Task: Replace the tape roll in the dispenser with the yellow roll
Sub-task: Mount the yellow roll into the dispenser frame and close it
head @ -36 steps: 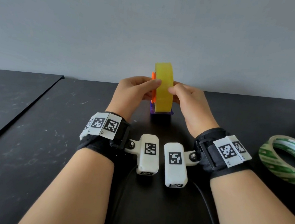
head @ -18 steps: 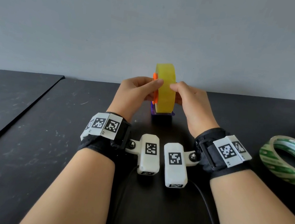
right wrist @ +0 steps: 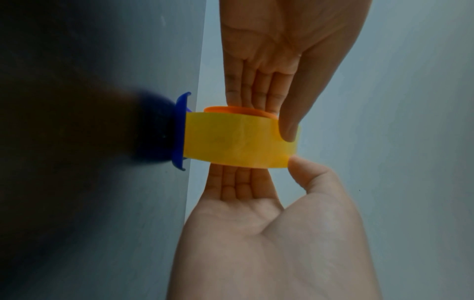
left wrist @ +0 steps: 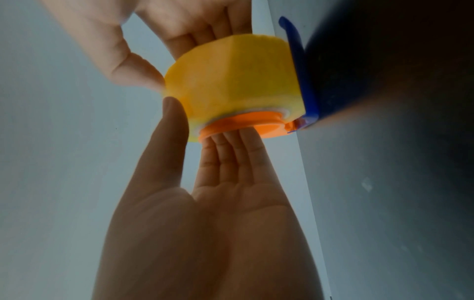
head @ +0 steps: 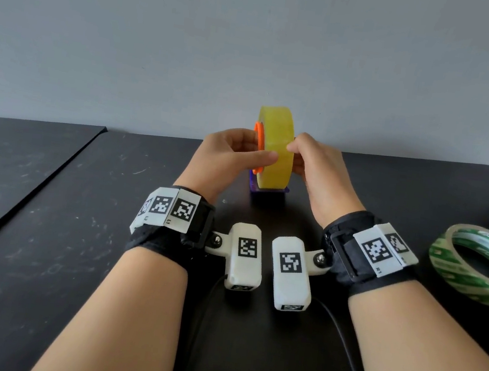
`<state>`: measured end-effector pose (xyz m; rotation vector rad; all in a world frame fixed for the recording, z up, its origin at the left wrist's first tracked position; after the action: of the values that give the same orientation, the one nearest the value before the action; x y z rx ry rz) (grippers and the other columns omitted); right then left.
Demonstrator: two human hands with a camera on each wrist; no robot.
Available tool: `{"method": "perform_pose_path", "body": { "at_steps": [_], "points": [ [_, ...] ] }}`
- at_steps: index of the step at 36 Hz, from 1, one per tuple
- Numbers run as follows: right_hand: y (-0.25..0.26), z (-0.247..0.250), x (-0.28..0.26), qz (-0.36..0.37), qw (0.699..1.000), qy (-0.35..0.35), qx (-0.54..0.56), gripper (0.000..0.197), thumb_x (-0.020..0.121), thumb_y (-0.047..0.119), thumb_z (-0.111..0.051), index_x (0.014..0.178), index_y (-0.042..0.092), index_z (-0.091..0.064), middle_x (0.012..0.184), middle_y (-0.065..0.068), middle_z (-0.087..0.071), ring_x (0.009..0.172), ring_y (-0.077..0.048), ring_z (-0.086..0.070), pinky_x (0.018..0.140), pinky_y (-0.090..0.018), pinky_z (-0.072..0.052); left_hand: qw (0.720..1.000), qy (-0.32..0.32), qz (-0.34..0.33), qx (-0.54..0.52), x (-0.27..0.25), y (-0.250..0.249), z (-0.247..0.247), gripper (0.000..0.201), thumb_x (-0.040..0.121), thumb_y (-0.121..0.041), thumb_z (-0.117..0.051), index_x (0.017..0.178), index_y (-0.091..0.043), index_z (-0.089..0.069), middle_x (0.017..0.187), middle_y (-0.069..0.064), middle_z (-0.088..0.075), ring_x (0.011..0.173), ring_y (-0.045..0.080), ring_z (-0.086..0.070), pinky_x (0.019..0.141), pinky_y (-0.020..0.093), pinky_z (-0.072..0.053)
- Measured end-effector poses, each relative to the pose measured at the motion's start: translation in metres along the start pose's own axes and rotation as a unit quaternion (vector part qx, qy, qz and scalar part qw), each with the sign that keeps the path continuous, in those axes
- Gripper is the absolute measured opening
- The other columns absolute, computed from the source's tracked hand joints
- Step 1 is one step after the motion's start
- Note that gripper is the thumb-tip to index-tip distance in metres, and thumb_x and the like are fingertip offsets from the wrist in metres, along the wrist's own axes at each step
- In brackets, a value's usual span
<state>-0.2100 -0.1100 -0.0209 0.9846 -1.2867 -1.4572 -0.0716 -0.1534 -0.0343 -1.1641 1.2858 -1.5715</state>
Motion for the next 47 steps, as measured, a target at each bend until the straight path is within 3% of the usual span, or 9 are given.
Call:
{"method": "perform_pose_path", "body": {
  "at_steps": [5,9,11,14,18,21,27,31,47],
  "points": [
    [-0.003,0.002,0.002,0.017,1.000,-0.015,0.014,0.034,0.086,0.026,-0.055,0.096,-0.005,-0.066,0.106,-0.019,-0.072,0.084,-0.017,-0.061,0.077,-0.030,-0.048,1.000,0.013,-0.002,0.010,-0.001,-0.001,0.002,0.024,0.078,-0.009,-0.076,0.102,-0.007,-0.072,0.099,0.012,-0.075,0.088,0.020,-0.071,0.091,0.033,-0.056],
    [-0.006,0.001,0.007,0.014,1.000,-0.016,0.019,0.023,0.090,0.026,-0.053,0.083,0.010,-0.069,0.094,-0.010,-0.072,0.078,-0.013,-0.062,0.066,-0.023,-0.046,1.000,0.019,-0.002,0.011,-0.002,-0.002,0.004,0.022,0.079,-0.010,-0.076,0.100,-0.011,-0.073,0.099,0.010,-0.076,0.090,0.020,-0.072,0.094,0.036,-0.055],
    [-0.006,0.000,0.007,0.013,0.999,-0.017,0.026,0.028,0.089,0.031,-0.054,0.084,0.008,-0.070,0.090,-0.009,-0.072,0.076,-0.014,-0.064,0.067,-0.027,-0.053,1.000,0.024,-0.003,0.014,-0.003,-0.003,0.004,0.020,0.078,-0.010,-0.076,0.098,-0.012,-0.074,0.098,0.010,-0.076,0.089,0.021,-0.072,0.094,0.036,-0.055],
    [-0.007,0.000,0.009,0.016,0.999,-0.023,0.041,0.057,0.082,0.047,-0.056,0.100,-0.005,-0.068,0.104,-0.023,-0.072,0.082,-0.023,-0.067,0.089,-0.045,-0.054,0.999,0.034,-0.007,0.021,-0.003,-0.003,0.001,0.018,0.077,-0.010,-0.078,0.094,-0.014,-0.075,0.096,0.010,-0.076,0.088,0.020,-0.072,0.092,0.034,-0.055],
    [-0.010,0.001,0.013,0.022,0.999,-0.009,0.043,0.048,0.090,0.046,-0.056,0.101,0.004,-0.074,0.100,-0.017,-0.076,0.090,-0.025,-0.074,0.090,-0.042,-0.056,1.000,0.021,-0.007,0.008,-0.002,-0.001,0.002,0.023,0.078,-0.010,-0.077,0.100,-0.007,-0.074,0.098,0.012,-0.076,0.090,0.022,-0.072,0.094,0.037,-0.055],
    [-0.011,0.001,0.014,0.035,0.998,0.000,0.047,0.055,0.083,0.058,-0.056,0.100,0.009,-0.077,0.097,-0.009,-0.078,0.094,-0.023,-0.075,0.095,-0.047,-0.055,1.000,0.008,-0.006,-0.006,0.000,0.000,0.003,0.026,0.079,-0.009,-0.075,0.105,-0.003,-0.072,0.099,0.013,-0.076,0.089,0.022,-0.072,0.094,0.037,-0.055],
    [-0.010,0.009,0.013,0.125,0.988,-0.069,0.061,0.012,0.089,0.028,-0.066,0.097,0.019,-0.069,0.086,0.003,-0.070,0.088,-0.010,-0.067,0.094,-0.031,-0.054,0.999,-0.029,-0.016,-0.017,0.003,0.003,0.006,0.036,0.074,-0.015,-0.077,0.107,-0.001,-0.072,0.102,0.017,-0.075,0.093,0.024,-0.071,0.096,0.043,-0.053],
    [-0.010,0.011,0.010,0.203,0.976,-0.070,0.024,0.022,0.087,0.012,-0.069,0.108,0.016,-0.070,0.082,0.004,-0.065,0.074,0.005,-0.061,0.074,-0.007,-0.047,0.999,-0.027,-0.018,-0.017,0.003,0.003,0.007,0.034,0.077,-0.013,-0.076,0.108,-0.001,-0.072,0.103,0.016,-0.075,0.096,0.027,-0.071,0.098,0.045,-0.052],
    [-0.010,0.010,0.011,0.242,0.967,-0.081,-0.001,0.012,0.086,0.007,-0.070,0.095,0.007,-0.078,0.094,0.001,-0.076,0.084,0.003,-0.068,0.077,-0.009,-0.050,1.000,-0.002,-0.017,0.005,0.004,0.004,0.008,0.025,0.077,-0.015,-0.077,0.102,-0.013,-0.075,0.100,0.010,-0.077,0.099,0.030,-0.071,0.099,0.045,-0.051]
  ]
}}
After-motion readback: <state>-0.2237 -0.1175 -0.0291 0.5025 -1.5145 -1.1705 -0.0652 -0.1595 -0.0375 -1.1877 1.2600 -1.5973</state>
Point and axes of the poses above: each hand's wrist, its own x-axis towards the middle knuckle, its own z-axis out of the back of the hand, y = z × x, the point moved 2 cm from there along x, towards the middle knuckle
